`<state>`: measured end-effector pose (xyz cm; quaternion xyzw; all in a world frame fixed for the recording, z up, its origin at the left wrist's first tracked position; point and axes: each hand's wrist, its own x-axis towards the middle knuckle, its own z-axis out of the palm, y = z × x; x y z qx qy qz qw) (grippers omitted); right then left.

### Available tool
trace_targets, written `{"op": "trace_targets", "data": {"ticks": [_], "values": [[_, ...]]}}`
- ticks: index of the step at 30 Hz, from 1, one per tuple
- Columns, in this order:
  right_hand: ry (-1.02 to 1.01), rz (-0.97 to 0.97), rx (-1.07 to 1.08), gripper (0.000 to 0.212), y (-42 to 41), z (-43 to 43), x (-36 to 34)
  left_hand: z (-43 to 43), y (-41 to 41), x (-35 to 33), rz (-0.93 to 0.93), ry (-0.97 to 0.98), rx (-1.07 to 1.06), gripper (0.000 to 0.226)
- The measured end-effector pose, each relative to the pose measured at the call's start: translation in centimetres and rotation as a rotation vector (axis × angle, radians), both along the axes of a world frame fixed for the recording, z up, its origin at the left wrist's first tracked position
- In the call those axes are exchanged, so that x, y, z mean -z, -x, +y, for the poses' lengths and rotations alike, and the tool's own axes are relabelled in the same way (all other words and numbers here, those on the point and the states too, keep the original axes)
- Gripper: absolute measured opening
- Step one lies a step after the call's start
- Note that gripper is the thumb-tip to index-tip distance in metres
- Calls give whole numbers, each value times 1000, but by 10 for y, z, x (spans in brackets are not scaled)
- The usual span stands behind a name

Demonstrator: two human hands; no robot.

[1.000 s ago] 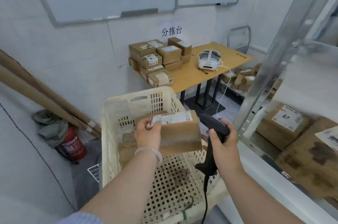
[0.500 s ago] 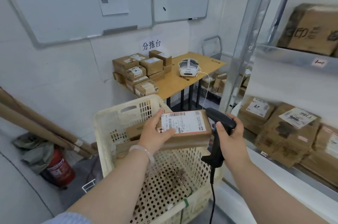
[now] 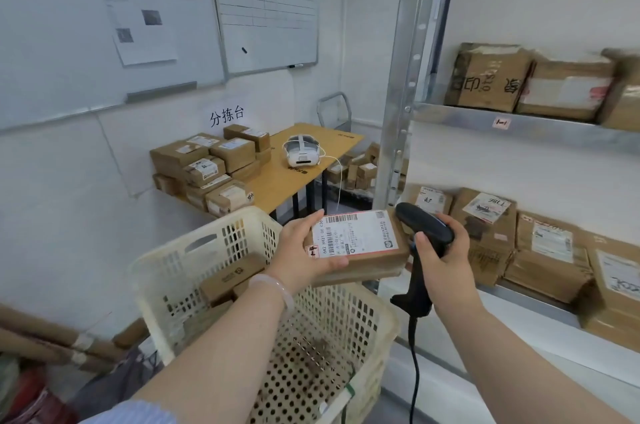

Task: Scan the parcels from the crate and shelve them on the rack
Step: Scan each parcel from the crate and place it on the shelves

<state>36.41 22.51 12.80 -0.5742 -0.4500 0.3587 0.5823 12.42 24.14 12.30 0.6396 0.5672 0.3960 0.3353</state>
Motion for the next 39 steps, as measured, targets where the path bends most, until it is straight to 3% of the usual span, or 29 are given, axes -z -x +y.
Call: {"op": "trace_targets", "data": {"ticks": [9,15,20,39], "values": [[-123,-52,103,49,-12,-25,-21,7,-15,-2,-1,-134,27,95],[-221,-178,-37,59,-7,-42,-42,15,-29,-12,-5,-154,-12,94],[-205,-319,-83,59,1,-60,-55,23,-44,-23,-11,-207,7,94],[-161,-358,16,54,-15,-97,-72,22,-104,-31,-42,-214,98,90]]}}
